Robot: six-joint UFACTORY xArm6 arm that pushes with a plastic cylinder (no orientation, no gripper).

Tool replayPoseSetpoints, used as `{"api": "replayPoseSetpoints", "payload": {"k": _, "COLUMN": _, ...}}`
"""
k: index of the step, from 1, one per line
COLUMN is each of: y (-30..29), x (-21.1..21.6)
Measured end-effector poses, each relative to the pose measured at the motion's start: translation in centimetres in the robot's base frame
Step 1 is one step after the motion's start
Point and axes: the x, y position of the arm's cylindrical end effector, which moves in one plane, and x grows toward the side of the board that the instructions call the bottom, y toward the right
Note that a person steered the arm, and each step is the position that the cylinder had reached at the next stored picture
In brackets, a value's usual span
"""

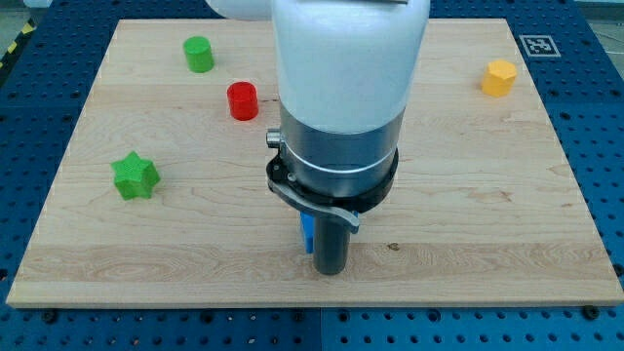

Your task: Touch the left of the green star

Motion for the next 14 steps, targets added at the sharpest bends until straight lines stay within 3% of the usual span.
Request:
{"api": "replayPoseSetpoints", "payload": {"k": 1, "y": 0.6, "x": 0.8}}
{"api": "replayPoseSetpoints", "payload": {"k": 3, "y": 9.6, "x": 1.8}}
{"api": "replayPoseSetpoints", "payload": {"k": 4, "y": 12.6, "x": -2.6}}
{"api": "replayPoseSetpoints", "payload": {"k": 7, "y": 8.9, "x": -16.4}}
{"api": "replayPoseSetpoints", "payload": {"k": 8, "y": 5.4, "x": -17.6}}
{"api": "replayPoseSetpoints", "payload": {"k": 11, "y": -16.6, "x": -17.6}}
{"api": "replayPoseSetpoints", "payload": {"k": 14, "y": -25.8, "x": -12.4}}
